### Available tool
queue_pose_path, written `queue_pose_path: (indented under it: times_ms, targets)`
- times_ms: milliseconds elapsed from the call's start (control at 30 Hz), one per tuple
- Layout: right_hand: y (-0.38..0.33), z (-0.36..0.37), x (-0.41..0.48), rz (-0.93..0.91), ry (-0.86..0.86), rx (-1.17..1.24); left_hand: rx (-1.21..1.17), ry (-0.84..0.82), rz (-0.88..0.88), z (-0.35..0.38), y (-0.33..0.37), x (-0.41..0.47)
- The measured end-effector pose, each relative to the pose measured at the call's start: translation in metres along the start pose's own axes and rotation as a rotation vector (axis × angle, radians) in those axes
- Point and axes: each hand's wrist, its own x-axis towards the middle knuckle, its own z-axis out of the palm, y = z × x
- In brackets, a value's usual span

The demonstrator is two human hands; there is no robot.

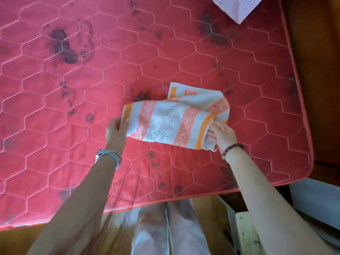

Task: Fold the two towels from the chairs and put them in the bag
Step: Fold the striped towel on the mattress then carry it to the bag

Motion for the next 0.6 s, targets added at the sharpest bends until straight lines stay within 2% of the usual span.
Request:
queue_pose_path:
  times_ms: [100,200,367,600]
  targets:
    - [0.022,-0.001,0.001,0.07,-0.103,-0.098,0.133,-0.015,-0.062,0.002,-0.022,-0.002]
    - [0.042,-0.002,-0.009,0.034,-0.136,-0.301,0.169,0.021,-0.109,-0.002,-0.038,-0.012]
    - [0.058,0.01,-0.017,0.029,-0.004,-0.391,0.134,0.066,-0.065,-0.008,-0.046,-0.02]
    - [0.054,0.02,-0.015,0.076,0.105,-0.714,0.041,0.091,-0.029,-0.014,-0.029,-0.02]
